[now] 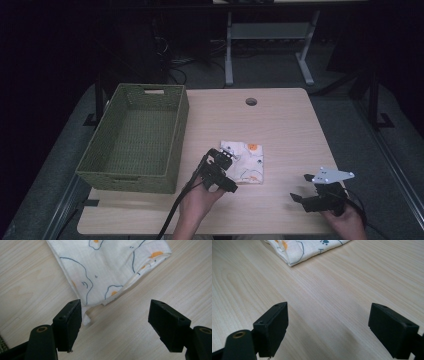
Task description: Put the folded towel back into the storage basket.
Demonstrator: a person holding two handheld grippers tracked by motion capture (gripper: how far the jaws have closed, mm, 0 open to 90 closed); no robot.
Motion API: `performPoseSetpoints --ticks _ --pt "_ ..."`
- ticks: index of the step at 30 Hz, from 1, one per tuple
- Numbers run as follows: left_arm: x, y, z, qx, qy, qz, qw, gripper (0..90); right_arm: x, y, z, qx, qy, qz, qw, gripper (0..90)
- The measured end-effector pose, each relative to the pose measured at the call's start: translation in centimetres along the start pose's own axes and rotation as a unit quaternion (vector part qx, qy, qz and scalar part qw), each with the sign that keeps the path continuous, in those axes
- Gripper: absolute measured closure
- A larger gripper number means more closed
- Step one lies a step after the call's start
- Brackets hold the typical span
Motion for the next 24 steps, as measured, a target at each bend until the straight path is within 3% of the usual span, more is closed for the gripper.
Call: performPoseSetpoints --ticks 13,24 --pt "-0.8 -0.3 0.1 -0.001 -0.006 0.004 1.0000 27.3 0.0 0.0 -0.1 0.000 0.002 0.000 1.0000 16.0" --pt "-2.3 -2.2 0.0 0.001 0.000 0.012 0.9999 27.2 0.0 0.0 0.0 0.000 0.000 0.000 1.0000 16.0"
Point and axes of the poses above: each handheld gripper's, and its own axes: y roughly backward along the jaws, x roughly out of its underside, z roughly to its left, the point moved 7 cm from there along -y, roughly forward along the jaws, and after that the axes turned 15 degrees about -z, right-handed, at the moved point
